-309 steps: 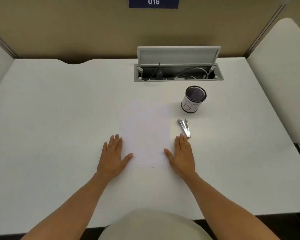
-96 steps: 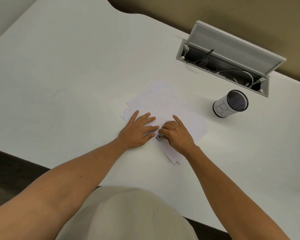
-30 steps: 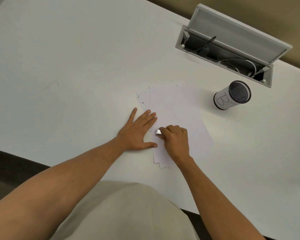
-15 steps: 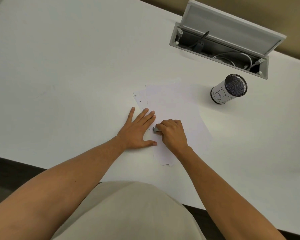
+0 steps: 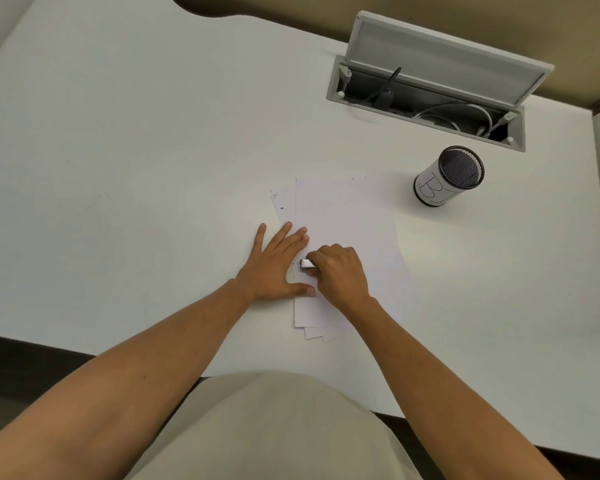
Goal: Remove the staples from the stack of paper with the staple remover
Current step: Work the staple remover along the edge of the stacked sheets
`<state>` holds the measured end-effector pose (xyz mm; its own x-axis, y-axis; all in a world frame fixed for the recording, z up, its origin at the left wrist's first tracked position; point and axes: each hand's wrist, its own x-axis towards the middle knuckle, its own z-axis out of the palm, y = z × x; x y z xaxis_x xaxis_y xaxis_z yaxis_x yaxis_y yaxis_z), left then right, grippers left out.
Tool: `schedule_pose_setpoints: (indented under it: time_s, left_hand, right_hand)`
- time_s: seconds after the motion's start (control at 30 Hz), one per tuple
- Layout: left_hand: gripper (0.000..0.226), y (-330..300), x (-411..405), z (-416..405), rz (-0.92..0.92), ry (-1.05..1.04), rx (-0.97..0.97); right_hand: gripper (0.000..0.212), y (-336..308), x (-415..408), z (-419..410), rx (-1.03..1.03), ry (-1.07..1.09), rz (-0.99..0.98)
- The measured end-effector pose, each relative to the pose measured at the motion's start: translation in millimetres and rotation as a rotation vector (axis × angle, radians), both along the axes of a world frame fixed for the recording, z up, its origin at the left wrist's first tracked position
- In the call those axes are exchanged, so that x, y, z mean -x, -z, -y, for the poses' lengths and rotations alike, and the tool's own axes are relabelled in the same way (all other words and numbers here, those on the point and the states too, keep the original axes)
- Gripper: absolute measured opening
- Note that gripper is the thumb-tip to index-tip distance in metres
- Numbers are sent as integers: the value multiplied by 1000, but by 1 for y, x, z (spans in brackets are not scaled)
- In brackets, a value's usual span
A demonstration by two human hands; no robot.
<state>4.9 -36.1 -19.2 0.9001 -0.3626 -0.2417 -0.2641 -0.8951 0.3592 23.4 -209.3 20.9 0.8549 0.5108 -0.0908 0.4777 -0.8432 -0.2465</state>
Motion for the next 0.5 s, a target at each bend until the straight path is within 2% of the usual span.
schedule_pose_setpoints:
  time_s: [0.33, 0.5]
  left_hand:
    - [116, -3, -2, 1, -19, 26, -27]
    - [117, -3, -2, 1, -26, 21, -6]
  right_hand:
    - [12, 1, -3, 0, -56, 85, -18]
    - [11, -4, -15, 0, -91, 94, -98]
